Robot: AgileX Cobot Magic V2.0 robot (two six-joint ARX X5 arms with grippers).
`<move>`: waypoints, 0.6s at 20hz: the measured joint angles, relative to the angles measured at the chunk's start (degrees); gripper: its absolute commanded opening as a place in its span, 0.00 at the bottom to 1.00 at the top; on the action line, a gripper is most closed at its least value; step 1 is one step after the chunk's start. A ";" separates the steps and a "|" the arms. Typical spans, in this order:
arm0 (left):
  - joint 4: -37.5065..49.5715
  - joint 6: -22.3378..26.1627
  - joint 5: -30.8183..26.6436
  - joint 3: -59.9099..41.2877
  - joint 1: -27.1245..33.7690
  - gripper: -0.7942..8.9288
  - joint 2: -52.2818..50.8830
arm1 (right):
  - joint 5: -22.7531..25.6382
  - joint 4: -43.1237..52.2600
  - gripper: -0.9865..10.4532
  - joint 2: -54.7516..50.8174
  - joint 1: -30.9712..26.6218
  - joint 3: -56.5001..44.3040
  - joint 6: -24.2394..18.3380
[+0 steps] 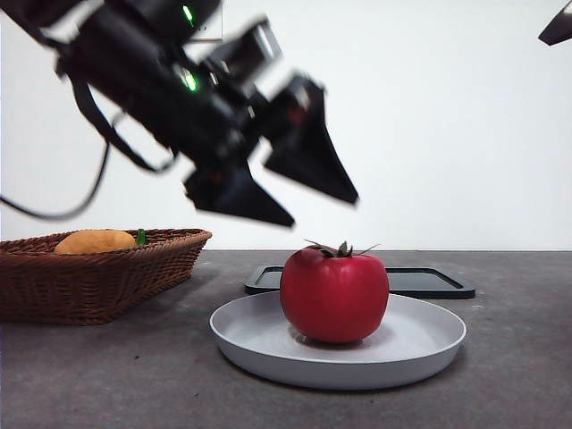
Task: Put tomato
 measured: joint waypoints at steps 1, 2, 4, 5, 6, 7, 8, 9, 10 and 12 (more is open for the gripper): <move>-1.14 0.00 0.00 0.00 0.68 0.57 -1.95 | 0.00 0.00 0.47 0.00 0.00 0.00 0.00; -2.84 0.00 0.00 0.00 1.46 0.57 -3.91 | 0.04 0.02 0.47 0.00 0.00 0.00 0.00; -6.73 0.00 -0.02 0.00 3.28 0.56 -8.46 | 0.26 0.22 0.47 0.00 0.00 0.00 0.00; -8.66 0.00 -0.02 0.00 4.28 0.56 -11.13 | 0.48 0.22 0.47 0.00 0.00 0.00 0.00; -10.54 0.00 0.00 0.00 5.42 0.56 -13.99 | 0.96 0.33 0.47 0.00 0.00 0.00 0.00; -12.63 0.00 0.00 0.00 6.67 0.56 -16.68 | 1.31 0.63 0.47 0.00 0.00 0.00 0.00; -14.88 0.00 0.00 0.00 8.11 0.56 -19.32 | 1.31 0.92 0.47 0.11 0.00 0.00 0.00; -17.29 0.00 0.00 0.00 9.60 0.56 -21.92 | 1.33 1.07 0.47 0.26 0.00 0.00 0.00; -20.02 0.00 -0.02 0.00 11.08 0.56 -24.52 | 1.33 1.09 0.47 0.59 0.00 0.00 0.00; -26.03 0.00 -0.02 0.00 13.29 0.56 -29.55 | 1.31 1.73 0.47 1.40 0.00 0.00 0.02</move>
